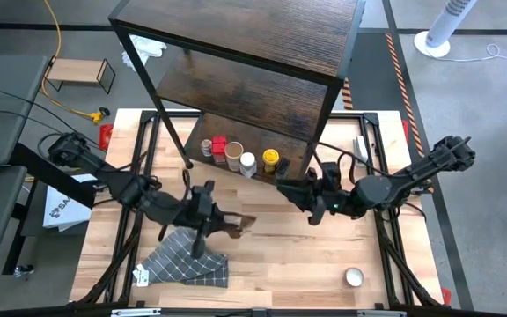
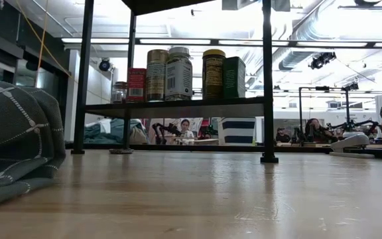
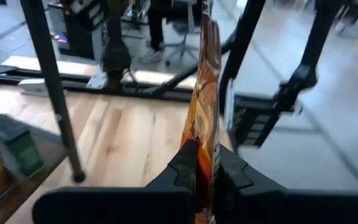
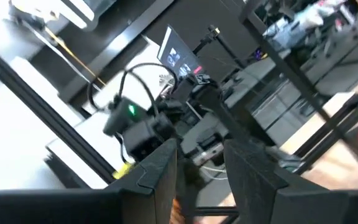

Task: Shelf spices
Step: Put the orange seasoning pack on the shelf

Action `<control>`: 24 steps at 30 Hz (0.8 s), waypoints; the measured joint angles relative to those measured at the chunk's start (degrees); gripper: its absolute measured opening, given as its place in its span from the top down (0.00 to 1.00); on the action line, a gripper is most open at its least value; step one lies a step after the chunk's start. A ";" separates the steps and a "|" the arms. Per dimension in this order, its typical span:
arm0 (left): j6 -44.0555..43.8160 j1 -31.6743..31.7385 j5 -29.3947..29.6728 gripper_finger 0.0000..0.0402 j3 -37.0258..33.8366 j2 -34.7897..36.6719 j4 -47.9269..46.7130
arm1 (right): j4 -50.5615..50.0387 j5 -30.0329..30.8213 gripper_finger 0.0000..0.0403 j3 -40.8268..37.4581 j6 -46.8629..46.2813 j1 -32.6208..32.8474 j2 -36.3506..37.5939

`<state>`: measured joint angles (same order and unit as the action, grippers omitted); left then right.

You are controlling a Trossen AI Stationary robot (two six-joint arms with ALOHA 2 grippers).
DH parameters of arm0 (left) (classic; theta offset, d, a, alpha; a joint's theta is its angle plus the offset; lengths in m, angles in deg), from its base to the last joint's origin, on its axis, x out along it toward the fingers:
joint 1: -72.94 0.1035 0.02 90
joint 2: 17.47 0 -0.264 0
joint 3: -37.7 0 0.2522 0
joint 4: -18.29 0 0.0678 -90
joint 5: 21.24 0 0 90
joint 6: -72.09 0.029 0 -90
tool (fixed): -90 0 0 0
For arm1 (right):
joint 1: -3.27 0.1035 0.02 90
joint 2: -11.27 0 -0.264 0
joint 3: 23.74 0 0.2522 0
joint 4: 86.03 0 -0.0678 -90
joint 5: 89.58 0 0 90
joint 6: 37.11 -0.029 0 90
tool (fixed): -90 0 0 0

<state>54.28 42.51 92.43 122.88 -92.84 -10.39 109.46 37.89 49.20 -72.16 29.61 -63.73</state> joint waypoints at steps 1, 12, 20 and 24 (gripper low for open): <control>-0.91 0.43 -0.49 0.98 0.00 0.05 1.15 | -0.19 0.01 0.68 0.00 1.36 -0.10 0.00; -8.49 5.33 -0.84 0.98 0.04 0.76 5.81 | -6.95 1.01 0.59 3.17 13.42 -0.09 0.00; -9.58 8.31 -1.16 0.98 0.04 0.74 6.20 | -24.19 0.04 0.37 11.71 17.51 -0.11 0.00; -9.15 10.64 -2.21 0.98 0.04 0.72 6.20 | -24.40 -4.61 0.33 12.41 19.96 -0.43 0.00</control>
<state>45.13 53.15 90.22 122.92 -92.12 -4.18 85.07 33.28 61.61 -52.19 29.18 -63.73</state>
